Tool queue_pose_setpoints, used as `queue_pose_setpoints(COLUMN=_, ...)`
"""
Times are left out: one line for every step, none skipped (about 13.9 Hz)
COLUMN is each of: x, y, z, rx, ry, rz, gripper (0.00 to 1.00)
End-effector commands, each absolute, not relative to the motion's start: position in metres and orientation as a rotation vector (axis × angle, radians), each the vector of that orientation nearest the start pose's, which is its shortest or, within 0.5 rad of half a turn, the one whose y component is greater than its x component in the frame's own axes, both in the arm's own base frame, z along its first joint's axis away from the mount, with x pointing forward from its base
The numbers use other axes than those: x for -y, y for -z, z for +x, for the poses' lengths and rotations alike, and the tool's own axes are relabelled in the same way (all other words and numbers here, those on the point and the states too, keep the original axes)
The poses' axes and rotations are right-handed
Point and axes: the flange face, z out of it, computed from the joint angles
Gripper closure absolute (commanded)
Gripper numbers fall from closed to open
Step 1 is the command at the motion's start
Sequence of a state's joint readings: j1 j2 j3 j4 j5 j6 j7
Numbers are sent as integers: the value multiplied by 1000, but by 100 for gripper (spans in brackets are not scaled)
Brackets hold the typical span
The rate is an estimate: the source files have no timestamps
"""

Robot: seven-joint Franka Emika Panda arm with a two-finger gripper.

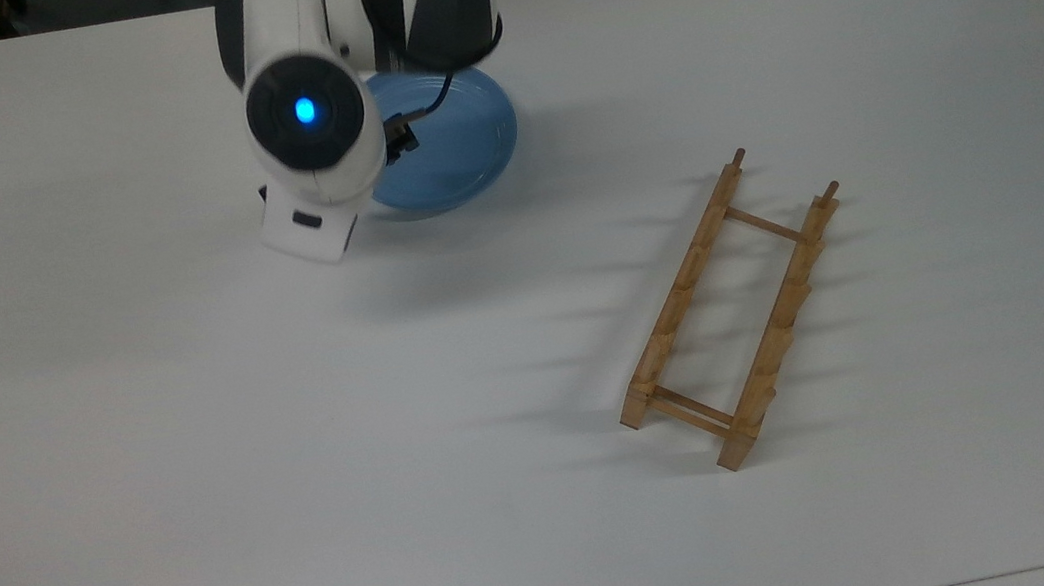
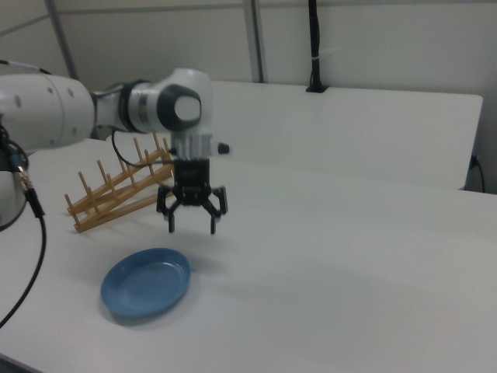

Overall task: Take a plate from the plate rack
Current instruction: 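Open the gripper, release the plate, and raise the gripper away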

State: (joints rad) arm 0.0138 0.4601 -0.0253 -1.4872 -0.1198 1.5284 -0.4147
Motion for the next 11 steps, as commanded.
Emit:
queue_pose_setpoints(x=-4, y=-474, z=616, rx=523, ry=-500, rz=-3157, gripper=0)
queue_pose_setpoints(x=-6, y=-495, z=610, rx=476, ry=-442, rz=-3172, gripper=0)
queue_pose_setpoints(x=-7, y=-514, z=605, rx=427, ry=-387, rz=-3188, gripper=0)
queue_pose_setpoints(x=-9, y=-535, z=598, rx=371, ry=-327, rz=-3205, gripper=0)
queue_pose_setpoints(x=-10, y=-554, z=590, rx=305, ry=-277, rz=-3221, gripper=0)
queue_pose_setpoints(x=-12, y=-569, z=582, rx=246, ry=-233, rz=-3227, gripper=0)
queue_pose_setpoints(x=-22, y=-580, z=574, rx=233, ry=-201, rz=-3217, gripper=0)
queue_pose_setpoints(x=-30, y=-588, z=565, rx=244, ry=-176, rz=-3202, gripper=0)
queue_pose_setpoints(x=-30, y=-596, z=559, rx=232, ry=-129, rz=-3200, gripper=0)
queue_pose_setpoints(x=-28, y=-603, z=554, rx=200, ry=-64, rz=-3202, gripper=0)
queue_pose_setpoints(x=-27, y=-607, z=553, rx=128, ry=-18, rz=-3206, gripper=0)
